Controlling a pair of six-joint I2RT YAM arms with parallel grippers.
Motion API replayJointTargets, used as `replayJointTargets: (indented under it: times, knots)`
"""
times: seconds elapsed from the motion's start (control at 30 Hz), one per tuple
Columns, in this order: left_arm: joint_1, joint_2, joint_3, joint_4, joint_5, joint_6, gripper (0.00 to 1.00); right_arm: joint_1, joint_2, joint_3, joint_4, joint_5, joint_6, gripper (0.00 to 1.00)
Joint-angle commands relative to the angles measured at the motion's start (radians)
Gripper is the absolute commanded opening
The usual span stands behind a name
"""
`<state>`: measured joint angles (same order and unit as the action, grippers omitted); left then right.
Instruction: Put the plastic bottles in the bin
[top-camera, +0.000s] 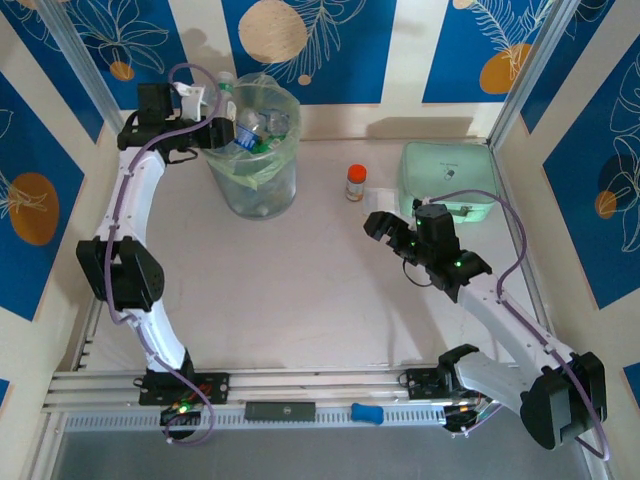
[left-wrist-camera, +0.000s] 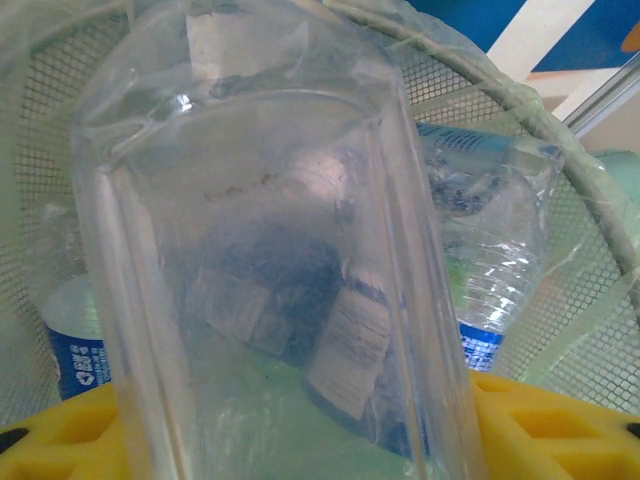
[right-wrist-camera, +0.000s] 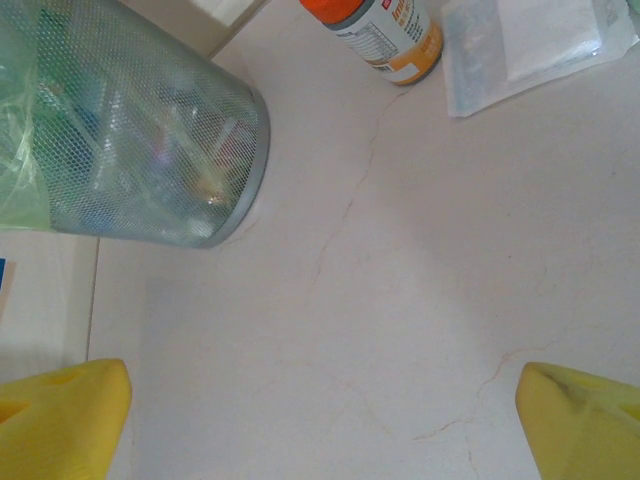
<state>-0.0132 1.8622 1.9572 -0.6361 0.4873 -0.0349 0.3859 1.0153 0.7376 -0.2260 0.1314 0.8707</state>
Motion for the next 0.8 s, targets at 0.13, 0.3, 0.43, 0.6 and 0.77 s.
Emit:
replayJointTargets:
  times: [0.13, 0.3, 0.43, 0.6, 0.77]
  knots:
    - [0.007, 0.001, 0.035, -0.062, -0.050, 0.023, 0.81, -0.005, -0.011, -0.007, -0.006, 0.005, -0.007, 0.99]
    - [0.007, -0.035, 0.034, -0.036, -0.073, -0.001, 1.00, -0.005, -0.006, -0.003, -0.006, 0.005, -0.008, 0.99]
    - [0.007, -0.082, 0.013, 0.006, -0.087, -0.026, 0.99, -0.005, -0.003, -0.005, -0.002, 0.005, -0.005, 0.99]
    - [0.007, -0.191, -0.101, 0.128, -0.132, -0.083, 0.99, -0.005, -0.001, -0.009, -0.001, 0.006, -0.003, 0.99]
    - [0.007, -0.344, -0.279, 0.309, -0.166, -0.182, 0.99, -0.005, 0.004, -0.015, 0.007, 0.013, -0.002, 0.99]
